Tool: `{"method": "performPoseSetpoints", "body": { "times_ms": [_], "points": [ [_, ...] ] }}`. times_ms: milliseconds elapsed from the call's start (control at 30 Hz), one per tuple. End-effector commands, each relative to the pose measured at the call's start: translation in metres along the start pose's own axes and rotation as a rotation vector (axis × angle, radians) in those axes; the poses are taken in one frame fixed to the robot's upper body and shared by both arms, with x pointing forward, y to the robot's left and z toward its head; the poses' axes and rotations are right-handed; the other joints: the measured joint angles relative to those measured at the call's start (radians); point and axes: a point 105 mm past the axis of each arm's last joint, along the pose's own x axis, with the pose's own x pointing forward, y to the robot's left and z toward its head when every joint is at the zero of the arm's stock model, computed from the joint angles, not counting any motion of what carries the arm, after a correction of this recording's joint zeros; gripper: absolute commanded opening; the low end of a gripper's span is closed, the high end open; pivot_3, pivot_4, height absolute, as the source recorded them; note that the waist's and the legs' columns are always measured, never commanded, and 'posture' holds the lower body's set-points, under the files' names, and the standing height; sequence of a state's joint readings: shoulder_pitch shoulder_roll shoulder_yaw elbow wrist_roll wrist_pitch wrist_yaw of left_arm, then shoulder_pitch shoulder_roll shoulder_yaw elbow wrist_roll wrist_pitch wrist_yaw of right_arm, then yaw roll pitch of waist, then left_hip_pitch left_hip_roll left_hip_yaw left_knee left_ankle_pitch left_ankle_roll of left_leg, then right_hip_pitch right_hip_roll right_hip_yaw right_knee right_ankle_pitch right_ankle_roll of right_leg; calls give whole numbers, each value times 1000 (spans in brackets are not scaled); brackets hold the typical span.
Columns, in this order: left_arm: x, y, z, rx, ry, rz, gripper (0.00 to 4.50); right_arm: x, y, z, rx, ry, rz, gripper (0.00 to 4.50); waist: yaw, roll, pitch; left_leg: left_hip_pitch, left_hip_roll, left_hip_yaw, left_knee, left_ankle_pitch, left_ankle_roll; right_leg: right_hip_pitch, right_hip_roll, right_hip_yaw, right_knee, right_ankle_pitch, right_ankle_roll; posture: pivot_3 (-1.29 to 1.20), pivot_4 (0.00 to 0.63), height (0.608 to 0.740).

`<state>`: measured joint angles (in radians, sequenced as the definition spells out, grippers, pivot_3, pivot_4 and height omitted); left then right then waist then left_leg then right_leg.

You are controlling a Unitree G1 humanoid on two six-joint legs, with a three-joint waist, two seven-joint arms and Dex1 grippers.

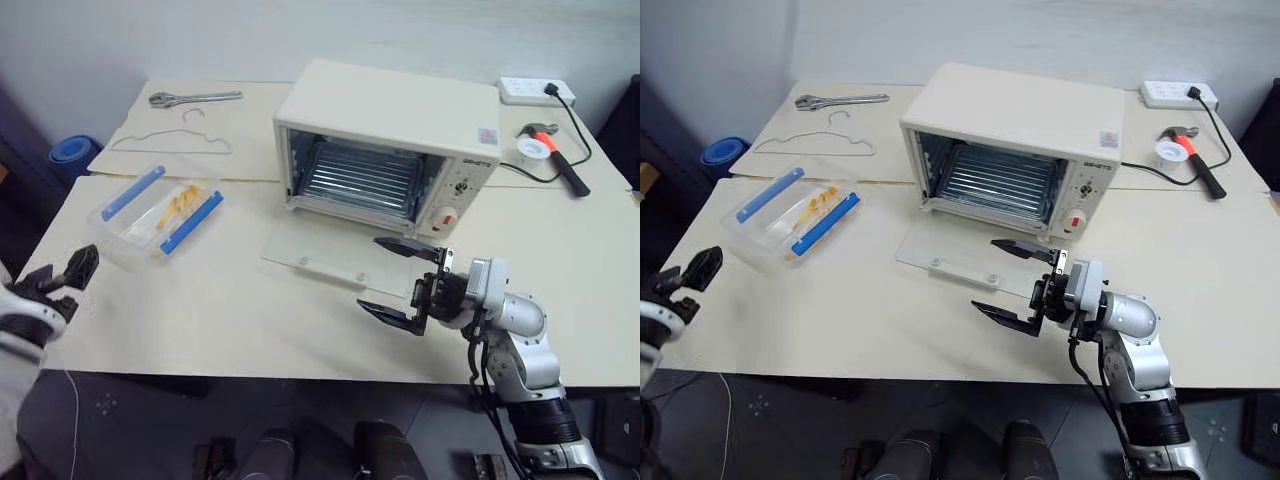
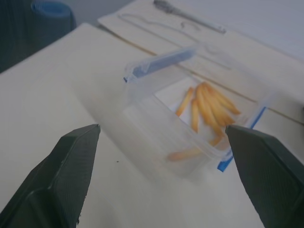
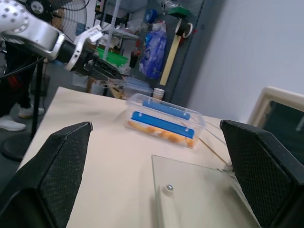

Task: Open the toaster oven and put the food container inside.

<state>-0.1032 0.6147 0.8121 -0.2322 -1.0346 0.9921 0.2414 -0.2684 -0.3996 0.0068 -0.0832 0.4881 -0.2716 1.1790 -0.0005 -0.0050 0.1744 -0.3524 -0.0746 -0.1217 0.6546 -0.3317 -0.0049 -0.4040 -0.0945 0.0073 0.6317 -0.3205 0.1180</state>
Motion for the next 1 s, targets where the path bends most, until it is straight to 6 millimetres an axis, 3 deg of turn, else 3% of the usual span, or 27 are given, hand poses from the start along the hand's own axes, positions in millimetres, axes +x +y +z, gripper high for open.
{"method": "performPoseSetpoints", "body": {
  "times_ms": [33, 200, 533, 833, 1000],
  "points": [
    [14, 1, 4, -11, 39, 38, 4490, 4, -4, 6, -54, -21, 1, 4500, -6, -2, -1, 0, -1, 0, -1, 0, 0, -3, 0, 0, 5, 0, 0, 0, 150, 740],
    [48, -16, 15, -44, 52, -2, 4490, 6, -4, 2, -65, -7, -8, 4500, -1, -3, -1, -3, 0, 0, 1, 1, -3, -8, 1, -2, 6, 0, 0, 0, 150, 740],
    [61, -19, 18, -81, 58, -3, 4490, 2, 2, 1, -64, 14, -46, 4500, -2, -3, -1, -3, 0, 2, 2, 1, -3, -9, 0, 0, 8, 0, 0, 0, 150, 740],
    [89, -41, 7, -168, 167, 2, 4490, 4, 0, 0, -56, 14, -50, 4500, -1, -3, -1, -3, -1, 1, 4, 1, -3, -8, 0, -1, 10, 0, 0, 0, 150, 740],
    [100, -38, 12, -144, 183, 48, 3339, 6, -3, -1, -57, 13, -48, 4500, -3, -4, -1, -3, -1, 1, 4, 1, -3, -9, 0, -2, 11, 0, 0, 0, 150, 740]
  ]
}}
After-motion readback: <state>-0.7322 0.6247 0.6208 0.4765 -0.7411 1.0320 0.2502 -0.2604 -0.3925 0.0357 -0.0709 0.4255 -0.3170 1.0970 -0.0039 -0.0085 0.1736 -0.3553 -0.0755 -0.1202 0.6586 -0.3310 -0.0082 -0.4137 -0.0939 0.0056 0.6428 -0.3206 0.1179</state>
